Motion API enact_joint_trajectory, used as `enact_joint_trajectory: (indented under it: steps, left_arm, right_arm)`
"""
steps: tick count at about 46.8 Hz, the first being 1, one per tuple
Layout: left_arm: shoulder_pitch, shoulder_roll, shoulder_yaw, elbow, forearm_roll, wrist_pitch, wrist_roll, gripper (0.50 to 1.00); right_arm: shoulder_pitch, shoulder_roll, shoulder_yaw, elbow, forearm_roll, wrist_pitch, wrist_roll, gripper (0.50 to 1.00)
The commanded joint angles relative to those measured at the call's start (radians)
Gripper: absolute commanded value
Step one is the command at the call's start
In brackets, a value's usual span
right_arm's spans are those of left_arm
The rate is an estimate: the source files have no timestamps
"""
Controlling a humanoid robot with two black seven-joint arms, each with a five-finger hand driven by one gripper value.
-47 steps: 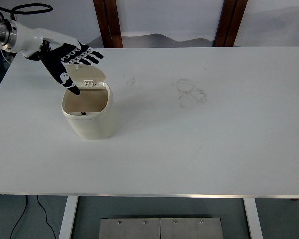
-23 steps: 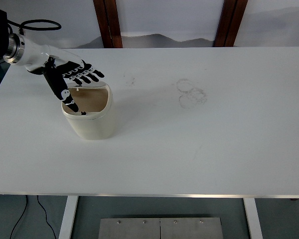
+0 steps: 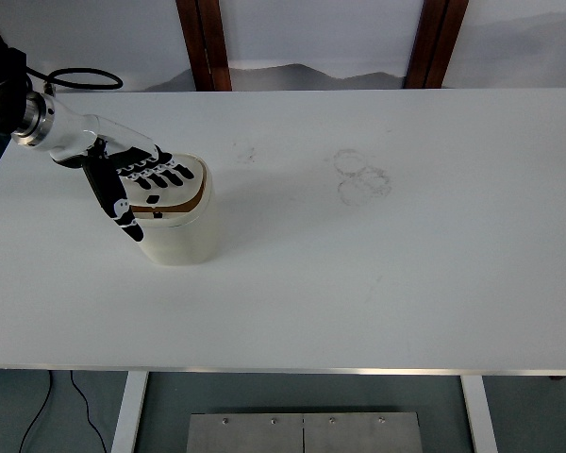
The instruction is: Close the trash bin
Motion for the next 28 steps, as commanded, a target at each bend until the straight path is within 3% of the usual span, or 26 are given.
enact_joint_trajectory:
  steps: [1, 28]
  left_arm:
    - [-0.001, 0.0, 0.011, 0.0, 0.0, 0.0, 0.0, 1.0]
    - [0.002, -0.002, 0.016, -0.018, 0.0, 0.0, 0.028, 1.0]
  right_arm:
    - [0.0, 0.0, 0.0, -0.001, 0.0, 0.0, 0.0, 0.995]
    - [0.0, 0.0, 0.0, -0.001, 0.0, 0.0, 0.0, 0.995]
